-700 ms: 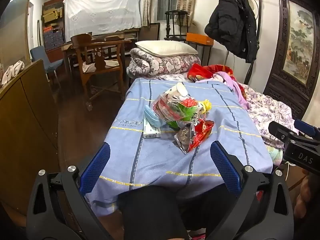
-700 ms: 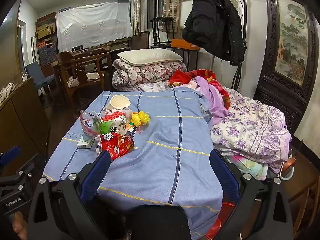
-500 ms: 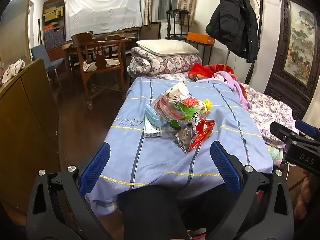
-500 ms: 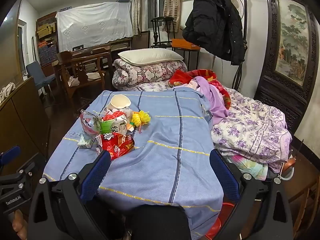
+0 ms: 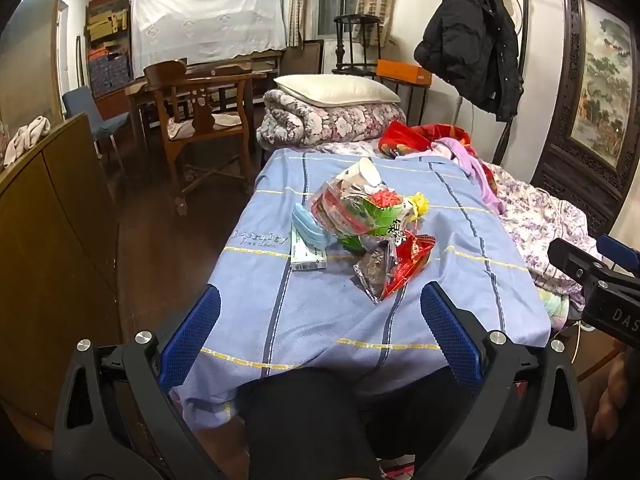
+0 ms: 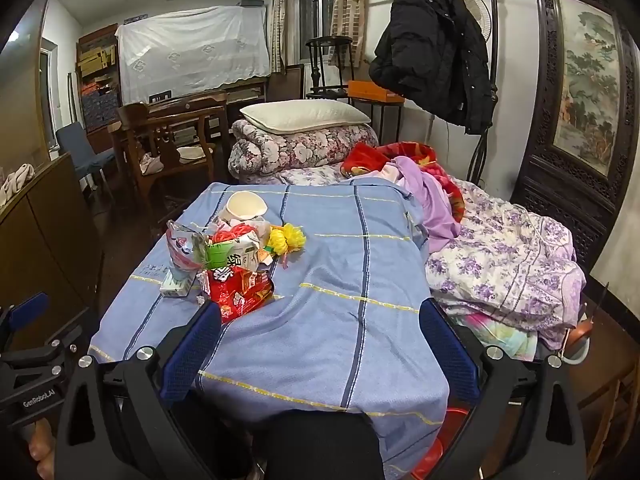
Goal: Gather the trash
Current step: 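Move both tools toward the trash pile on the blue bedsheet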
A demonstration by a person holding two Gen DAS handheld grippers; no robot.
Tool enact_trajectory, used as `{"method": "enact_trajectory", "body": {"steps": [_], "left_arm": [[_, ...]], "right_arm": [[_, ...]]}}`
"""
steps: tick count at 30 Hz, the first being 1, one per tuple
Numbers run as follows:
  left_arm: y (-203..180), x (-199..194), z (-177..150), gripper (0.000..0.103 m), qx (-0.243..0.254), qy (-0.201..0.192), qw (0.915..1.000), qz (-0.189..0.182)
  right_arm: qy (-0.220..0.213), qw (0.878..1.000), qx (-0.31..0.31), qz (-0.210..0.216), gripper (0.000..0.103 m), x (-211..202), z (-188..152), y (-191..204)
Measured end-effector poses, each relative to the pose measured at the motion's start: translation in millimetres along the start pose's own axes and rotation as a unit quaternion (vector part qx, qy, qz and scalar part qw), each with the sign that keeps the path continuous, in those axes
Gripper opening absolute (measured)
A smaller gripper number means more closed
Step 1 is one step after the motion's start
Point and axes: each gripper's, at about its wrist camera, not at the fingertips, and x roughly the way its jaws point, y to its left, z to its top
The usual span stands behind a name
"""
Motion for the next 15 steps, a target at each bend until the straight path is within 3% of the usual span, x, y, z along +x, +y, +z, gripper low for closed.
{"method": "enact_trajectory", "body": {"steps": [15], "left_arm": [[0.6, 2.8, -1.3, 0.096, 0.003, 0.003, 1.0000, 0.003]], "right_arm": [[0.000, 1.000, 0.006, 0.014, 0.097, 0.6, 0.2, 0.3]]}}
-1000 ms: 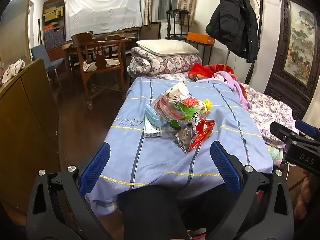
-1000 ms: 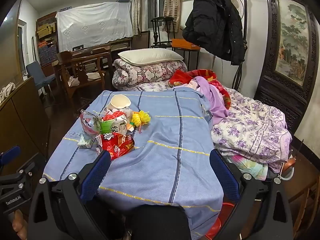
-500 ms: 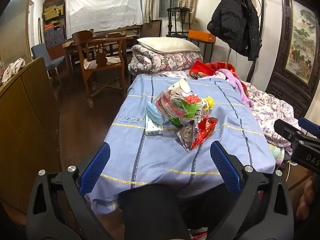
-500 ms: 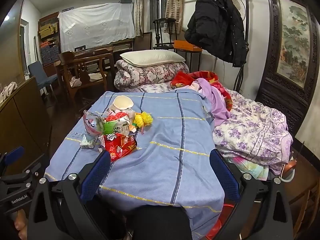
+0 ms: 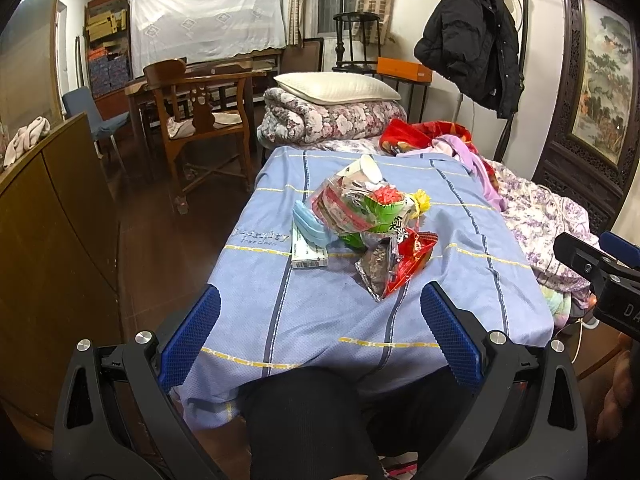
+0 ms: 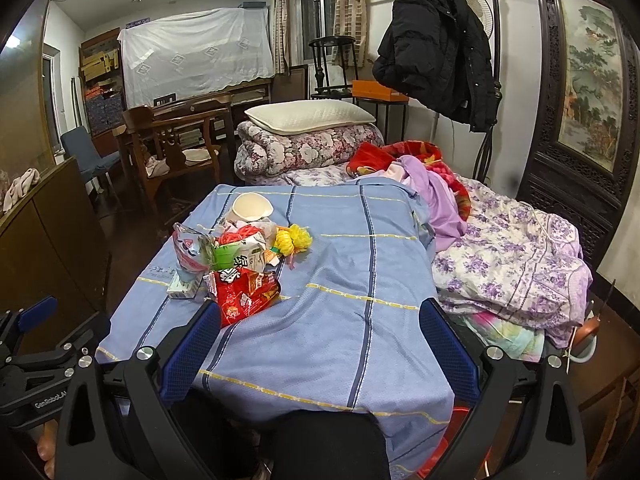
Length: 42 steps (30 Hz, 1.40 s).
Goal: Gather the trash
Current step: 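Move both tools toward the trash pile on the blue bedsheet, then grasp the red snack bag with the right tool while the left tool grasps the clear plastic bag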
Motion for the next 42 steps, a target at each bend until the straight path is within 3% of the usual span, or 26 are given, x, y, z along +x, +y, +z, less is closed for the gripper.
{"method": "enact_trajectory", "body": {"steps": [14, 27, 34, 36, 38, 39, 40, 41, 42], "left_arm": [[36, 24, 2, 0.096, -0.038, 0.019, 0.9991, 0.010], [70, 78, -17, 0.096, -0.075, 0.084, 0.9937, -0.008], [78, 86, -15, 0.096, -0.084, 0.090, 0.9924, -0.008], [77, 89, -12, 0.096, -0.083, 0.093, 0.9921, -0.008], [75, 92, -9, 0.096, -0.081, 0.096, 0.9921, -0.010], [72, 94, -7, 0.096, -0.079, 0.098, 0.9920, -0.013], [70, 96, -5, 0.096, -0.077, 0.100, 0.9919, -0.017], [67, 97, -2, 0.096, -0.074, 0.101, 0.9919, -0.020], [63, 99, 1, 0.096, -0.071, 0.101, 0.9920, -0.024]], "right_arm": [[0.023, 0.998, 0.003, 0.051, 0.097, 19, -9, 0], [0.126, 0.979, -0.010, 0.161, 0.097, 113, -26, 43], [0.138, 0.970, -0.010, 0.200, 0.097, 153, -17, 75], [0.135, 0.973, -0.011, 0.187, 0.082, 163, -14, 80], [0.138, 0.974, -0.008, 0.179, 0.052, 174, -12, 76], [0.144, 0.973, -0.004, 0.179, 0.045, 180, -11, 74], [0.148, 0.972, -0.002, 0.181, 0.020, 184, -10, 69], [0.149, 0.971, 0.005, 0.186, 0.005, 185, -10, 64], [0.146, 0.970, 0.008, 0.192, 0.005, 186, -9, 59]]}}
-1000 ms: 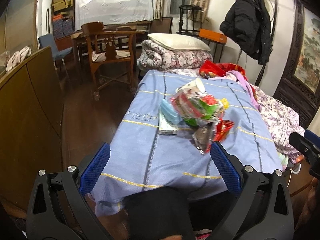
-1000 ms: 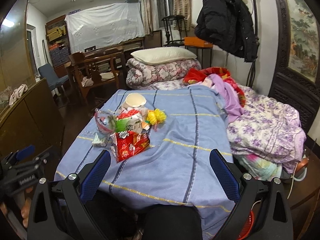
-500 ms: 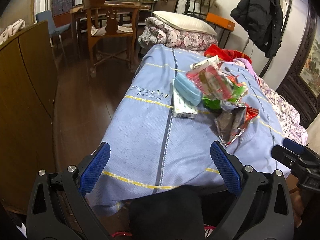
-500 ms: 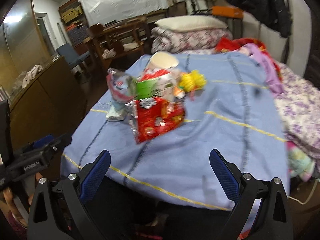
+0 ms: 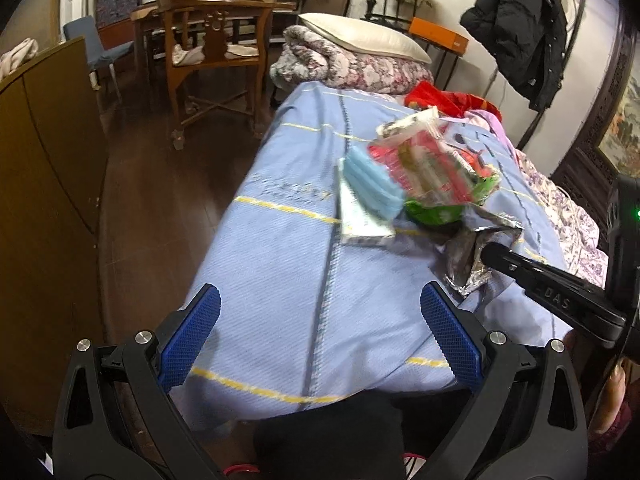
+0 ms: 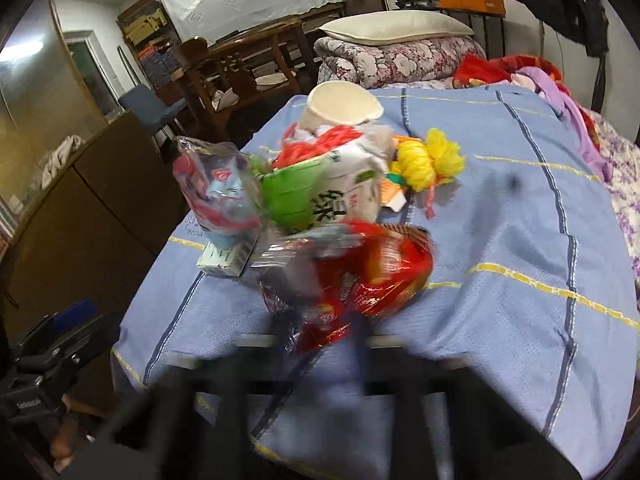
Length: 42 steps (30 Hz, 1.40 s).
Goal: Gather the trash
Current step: 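Grasp the red snack bag with the right tool while the left tool grasps the clear plastic bag, then carry both held bags off the bed toward the red wastebasket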
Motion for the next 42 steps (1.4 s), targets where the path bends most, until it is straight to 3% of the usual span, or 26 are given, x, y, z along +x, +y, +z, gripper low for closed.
{"method": "enact_trajectory", "body": {"steps": [6, 11, 17, 21, 23, 26, 29, 34, 35, 42], "left_arm": [[-43, 2, 30, 0.096, 0.043, -0.028, 0.9981, -0.035], [-71, 26, 33, 0.096, 0.051, -0.006, 0.9968, -0.061], [-78, 46, 11, 0.096, 0.071, 0.016, 0.9952, -0.066], [-77, 51, 15, 0.096, 0.059, 0.005, 0.9953, -0.077], [-80, 55, 19, 0.095, 0.067, -0.005, 0.9956, -0.065], [-79, 67, 24, 0.087, 0.066, -0.008, 0.9965, -0.050], [-79, 72, 25, 0.073, 0.061, -0.001, 0.9962, -0.062], [-78, 70, 20, 0.032, 0.068, -0.004, 0.9945, -0.079], [-77, 69, 19, 0.028, 0.069, -0.002, 0.9942, -0.082], [-76, 36, 15, 0.026, 0.077, -0.025, 0.9909, -0.107]], "right_arm": [[-0.040, 0.999, -0.029, -0.019, 0.005, -56, -4, -21], [-0.079, 0.997, 0.006, -0.021, 0.005, -98, -7, -55], [-0.098, 0.994, 0.042, -0.011, 0.005, -107, -2, -89], [-0.098, 0.994, 0.051, 0.004, 0.005, -103, -3, -97], [-0.094, 0.994, 0.052, 0.008, 0.005, -100, -4, -98], [-0.092, 0.994, 0.054, 0.015, 0.005, -99, -5, -99], [-0.088, 0.994, 0.055, 0.015, 0.005, -98, -5, -100], [-0.090, 0.994, 0.058, 0.018, 0.005, -99, -4, -102], [-0.090, 0.994, 0.059, 0.020, 0.005, -99, -3, -102], [-0.102, 0.993, 0.052, 0.018, 0.005, -112, -2, -93]]}}
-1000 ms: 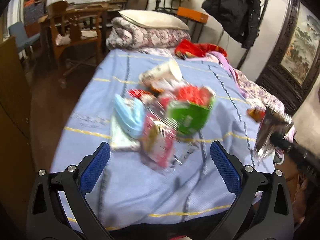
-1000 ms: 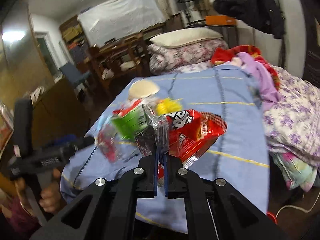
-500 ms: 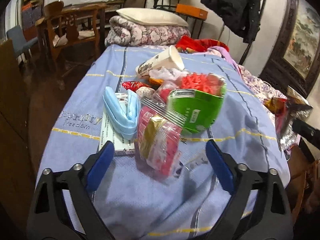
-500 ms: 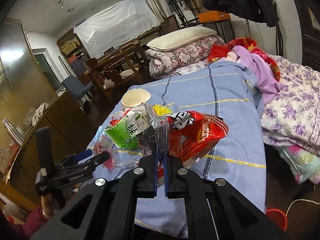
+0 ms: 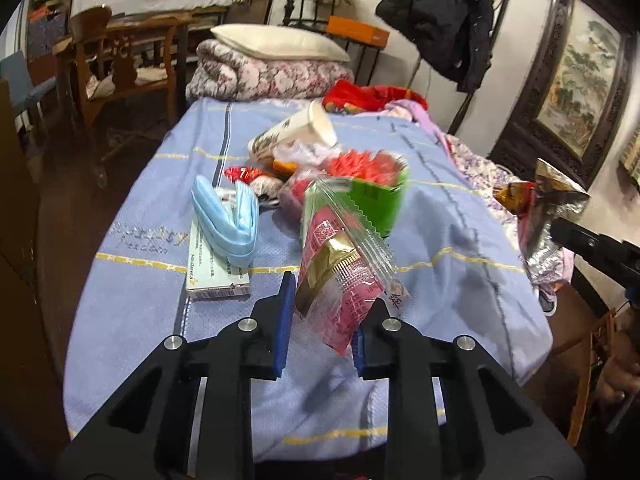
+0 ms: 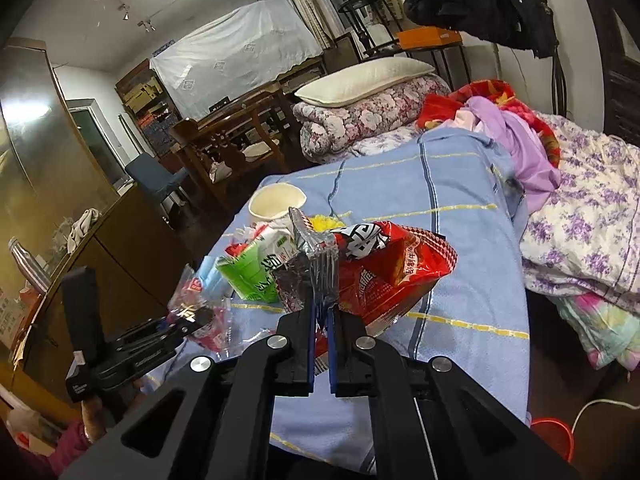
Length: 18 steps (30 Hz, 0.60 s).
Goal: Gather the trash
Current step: 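Carry both held bags off the bed toward the red wastebasket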
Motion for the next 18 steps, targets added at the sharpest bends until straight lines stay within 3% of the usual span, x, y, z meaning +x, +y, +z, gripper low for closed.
{"method": "enact_trajectory", "body": {"steps": [9, 18], "left_arm": [[-26, -52, 4, 0.026, 0.016, -0.039, 0.9987, -0.029], [-71, -96, -4, 0.026, 0.043, -0.068, 0.9934, -0.082]], "right_arm": [[-0.031, 0.999, -0.010, 0.004, 0.005, -50, 7, 12], [-0.067, 0.998, -0.012, -0.017, 0.005, -127, -11, 13]]}}
